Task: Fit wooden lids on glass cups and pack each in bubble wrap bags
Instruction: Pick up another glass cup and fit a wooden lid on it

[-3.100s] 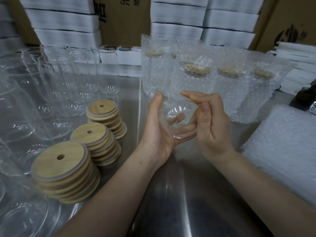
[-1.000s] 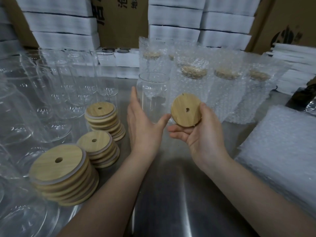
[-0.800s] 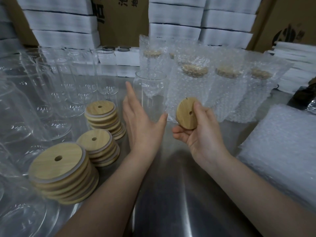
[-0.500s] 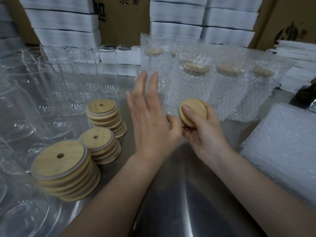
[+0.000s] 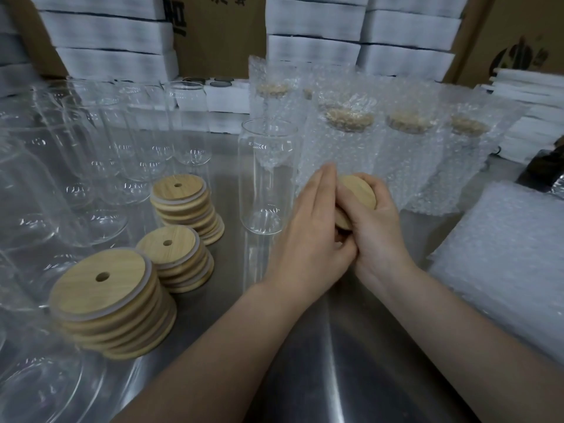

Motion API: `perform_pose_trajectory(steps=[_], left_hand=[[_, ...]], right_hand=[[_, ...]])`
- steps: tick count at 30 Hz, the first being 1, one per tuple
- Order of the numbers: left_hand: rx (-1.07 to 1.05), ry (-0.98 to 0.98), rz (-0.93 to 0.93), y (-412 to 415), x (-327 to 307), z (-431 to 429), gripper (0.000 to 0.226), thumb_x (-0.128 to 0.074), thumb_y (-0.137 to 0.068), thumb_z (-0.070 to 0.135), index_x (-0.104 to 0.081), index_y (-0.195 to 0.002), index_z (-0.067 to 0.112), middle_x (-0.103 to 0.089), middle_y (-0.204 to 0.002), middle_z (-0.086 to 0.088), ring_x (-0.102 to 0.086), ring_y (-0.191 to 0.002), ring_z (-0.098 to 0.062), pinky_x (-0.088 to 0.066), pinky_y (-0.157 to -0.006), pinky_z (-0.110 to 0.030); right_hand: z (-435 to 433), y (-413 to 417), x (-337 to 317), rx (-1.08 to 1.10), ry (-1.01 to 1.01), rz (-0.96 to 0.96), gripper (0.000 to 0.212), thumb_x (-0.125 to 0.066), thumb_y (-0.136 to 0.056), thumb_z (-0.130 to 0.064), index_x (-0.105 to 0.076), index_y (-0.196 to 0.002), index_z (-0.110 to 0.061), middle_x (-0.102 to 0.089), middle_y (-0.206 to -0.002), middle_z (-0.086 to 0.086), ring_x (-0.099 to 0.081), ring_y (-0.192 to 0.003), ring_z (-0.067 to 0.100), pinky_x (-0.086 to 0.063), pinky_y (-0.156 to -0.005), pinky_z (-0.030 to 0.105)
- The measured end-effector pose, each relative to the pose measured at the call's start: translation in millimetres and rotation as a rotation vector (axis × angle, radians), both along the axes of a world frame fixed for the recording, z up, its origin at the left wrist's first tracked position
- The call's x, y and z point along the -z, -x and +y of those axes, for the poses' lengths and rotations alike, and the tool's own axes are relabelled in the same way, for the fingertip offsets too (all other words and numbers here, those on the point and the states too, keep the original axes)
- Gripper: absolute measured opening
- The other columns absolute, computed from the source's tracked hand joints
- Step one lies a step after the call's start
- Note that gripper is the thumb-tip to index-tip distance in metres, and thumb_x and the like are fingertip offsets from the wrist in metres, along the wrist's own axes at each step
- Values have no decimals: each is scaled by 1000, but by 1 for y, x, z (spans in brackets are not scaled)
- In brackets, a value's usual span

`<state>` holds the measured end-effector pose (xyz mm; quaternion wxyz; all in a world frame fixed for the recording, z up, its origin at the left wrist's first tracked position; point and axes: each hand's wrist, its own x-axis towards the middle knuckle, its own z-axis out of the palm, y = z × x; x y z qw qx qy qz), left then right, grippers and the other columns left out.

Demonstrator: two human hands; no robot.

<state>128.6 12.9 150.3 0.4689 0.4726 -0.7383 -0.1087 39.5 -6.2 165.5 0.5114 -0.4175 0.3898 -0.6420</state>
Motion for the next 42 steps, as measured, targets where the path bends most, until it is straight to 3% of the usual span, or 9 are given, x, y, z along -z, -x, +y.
perform_pose_trajectory(steps=[7,13,15,17,24,31,35,39,42], left_hand=[[-42,13,135,-5,5,-5,82,-78,-79,13,-36,-150,7,-52,-143,-6,-41,-125,-6,-22,-92,8],[-54,-39,341,-7,1,-4,85,-86,-73,18,-44,-146,11,-60,-134,-4,-58,-118,-9,-44,-97,-13],[-52,-56,420,-7,-1,-3,85,-87,-71,15,-45,-145,11,-61,-131,-4,-60,-112,-6,-46,-88,-8],[-72,-52,449,-7,-3,-3,85,-87,-71,16,-45,-145,12,-64,-125,-3,-61,-107,-4,-41,-84,-1],[-103,-97,500,-12,-6,-1,75,-82,-75,15,-49,-143,18,-64,-91,19,-69,-94,-6,-53,-90,-21],[-102,-30,418,-11,-4,0,73,-76,-74,23,-52,-142,16,-70,-120,-7,-67,-108,-17,-53,-95,-36],[-93,16,323,-10,-3,1,72,-78,-75,14,-51,-141,11,-68,-125,-7,-66,-110,-20,-50,-95,-28],[-79,40,248,-10,-3,1,74,-81,-74,11,-50,-142,10,-66,-129,-6,-61,-112,-12,-42,-92,-9],[-66,42,220,-10,-4,3,76,-83,-73,15,-50,-142,12,-67,-128,-4,-64,-113,-15,-46,-93,-16]], right_hand=[[-2,2,2,6,34,81,19,-51,-102,-24,-65,-89,-20,-64,-80,2,-64,-65,13,-50,-48,27],[-5,6,-3,-245,33,-166,29,-33,-105,-14,-61,-110,-11,-69,-78,9,-59,-51,26,-52,-50,29],[-4,7,-5,-356,43,-225,29,-32,-103,-8,-56,-119,-10,-71,-82,12,-61,-52,28,-55,-53,30],[-3,6,-6,-435,60,-265,33,-32,-99,-1,-51,-125,-9,-71,-84,14,-62,-55,29,-57,-58,32],[-3,4,-5,-496,121,-249,49,-53,-83,6,-48,-129,-11,-69,-92,13,-64,-61,27,-58,-65,33],[-2,7,-6,-385,105,-100,53,-59,-82,17,-49,-123,-15,-71,-86,7,-62,-60,21,-56,-58,28],[-1,6,-6,-284,126,11,49,-65,-81,15,-47,-115,-16,-63,-85,10,-57,-49,20,-53,-51,28],[-1,7,-5,-195,122,36,46,-76,-76,-1,-49,-110,-14,-65,-81,9,-58,-46,20,-52,-47,28],[-1,8,-6,-169,98,24,47,-77,-72,-22,-49,-109,-12,-67,-77,7,-59,-45,21,-51,-44,27]])
